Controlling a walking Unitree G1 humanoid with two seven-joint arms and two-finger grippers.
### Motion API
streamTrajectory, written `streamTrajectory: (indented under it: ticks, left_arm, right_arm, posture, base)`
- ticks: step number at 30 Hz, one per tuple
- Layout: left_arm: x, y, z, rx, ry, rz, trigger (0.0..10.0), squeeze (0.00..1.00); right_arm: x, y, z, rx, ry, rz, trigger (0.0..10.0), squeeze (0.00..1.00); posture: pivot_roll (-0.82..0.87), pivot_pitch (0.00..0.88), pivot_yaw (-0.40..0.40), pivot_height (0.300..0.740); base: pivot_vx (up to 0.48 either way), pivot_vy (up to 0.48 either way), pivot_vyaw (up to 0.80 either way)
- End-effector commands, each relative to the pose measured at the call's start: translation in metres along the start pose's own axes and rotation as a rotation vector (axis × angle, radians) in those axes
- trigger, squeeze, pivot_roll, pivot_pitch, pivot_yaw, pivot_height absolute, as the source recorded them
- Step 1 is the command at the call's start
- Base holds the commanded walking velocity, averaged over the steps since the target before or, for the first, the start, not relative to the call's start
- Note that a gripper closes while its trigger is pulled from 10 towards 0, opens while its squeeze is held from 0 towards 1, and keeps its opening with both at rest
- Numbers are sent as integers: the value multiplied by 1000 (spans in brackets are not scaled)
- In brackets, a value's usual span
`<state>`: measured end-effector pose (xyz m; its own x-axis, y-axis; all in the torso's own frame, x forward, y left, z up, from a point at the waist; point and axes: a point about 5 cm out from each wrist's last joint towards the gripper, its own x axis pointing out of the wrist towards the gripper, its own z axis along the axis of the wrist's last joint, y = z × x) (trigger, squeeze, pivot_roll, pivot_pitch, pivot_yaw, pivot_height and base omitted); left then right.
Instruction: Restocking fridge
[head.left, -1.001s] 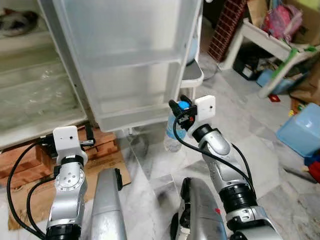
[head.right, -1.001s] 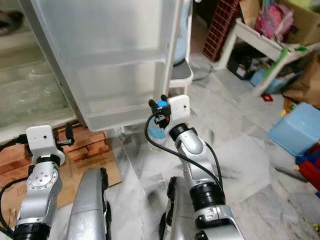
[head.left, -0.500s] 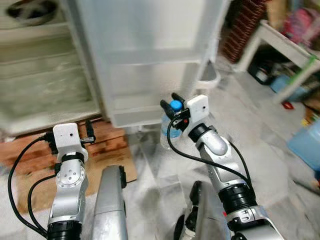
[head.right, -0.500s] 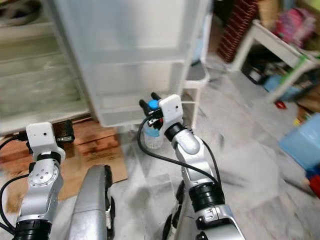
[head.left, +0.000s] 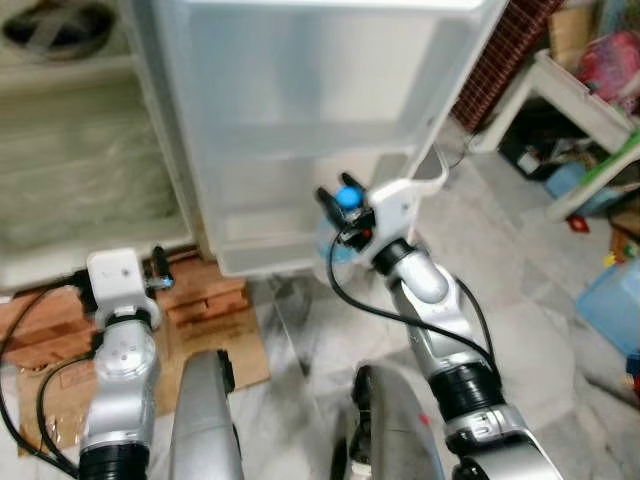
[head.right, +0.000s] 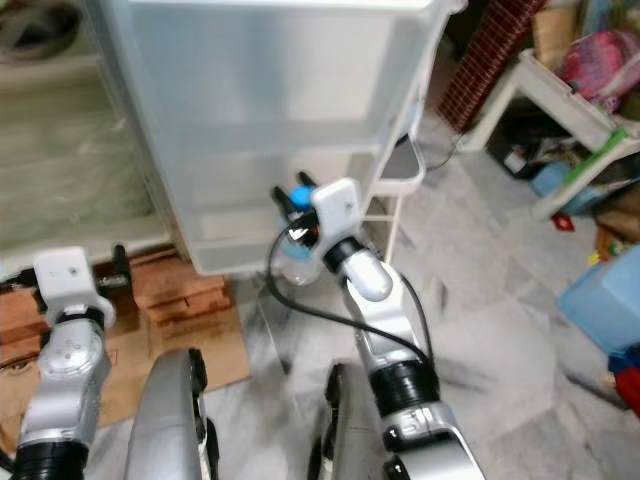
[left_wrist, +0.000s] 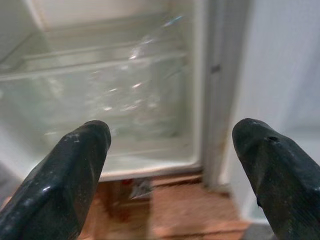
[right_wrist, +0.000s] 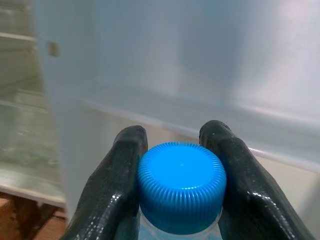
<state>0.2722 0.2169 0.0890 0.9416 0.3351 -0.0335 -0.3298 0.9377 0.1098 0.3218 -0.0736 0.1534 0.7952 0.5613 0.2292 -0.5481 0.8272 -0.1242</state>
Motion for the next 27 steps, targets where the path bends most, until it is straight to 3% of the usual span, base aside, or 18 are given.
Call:
streamTrajectory:
  ticks: [1, 9, 14, 16, 21, 27]
  left_arm:
    - [-5, -5, -8, -2, 32, -21, 10000, 0]
    - [-6, -6, -8, -15, 34, -24, 10000, 0]
    - [-16, -3, -7, 0, 31, -67, 10000, 0]
    - [-16, -3, -7, 0, 31, -67, 10000, 0]
    - [-45, 0, 10, -12, -37, -271, 10000, 0]
    - [-51, 7, 16, -15, -44, -273, 10000, 0]
  right_arm:
    - [-2, -9, 5, -28, -22, -28, 10000, 0]
    - [1, -8, 5, -109, -17, 8, 10000, 0]
    - [1, 2, 6, -239, -41, 134, 10000, 0]
    - [1, 2, 6, -239, -41, 134, 10000, 0]
    - [6, 18, 11, -323, -147, 357, 10000, 0]
    - [14, 26, 10, -385, -168, 408, 10000, 0]
  posture:
    - [23, 151, -79, 554]
    - [29, 159, -81, 554]
    - [45, 205, -80, 554]
    - [45, 205, -80, 554]
    - [131, 312, -85, 554]
    - [148, 328, -77, 554]
  base:
    - [315, 0, 0]
    - [119, 0, 0]
    - [0, 0, 0]
    - [0, 0, 0]
    - [0, 0, 0]
    - [0, 0, 0]
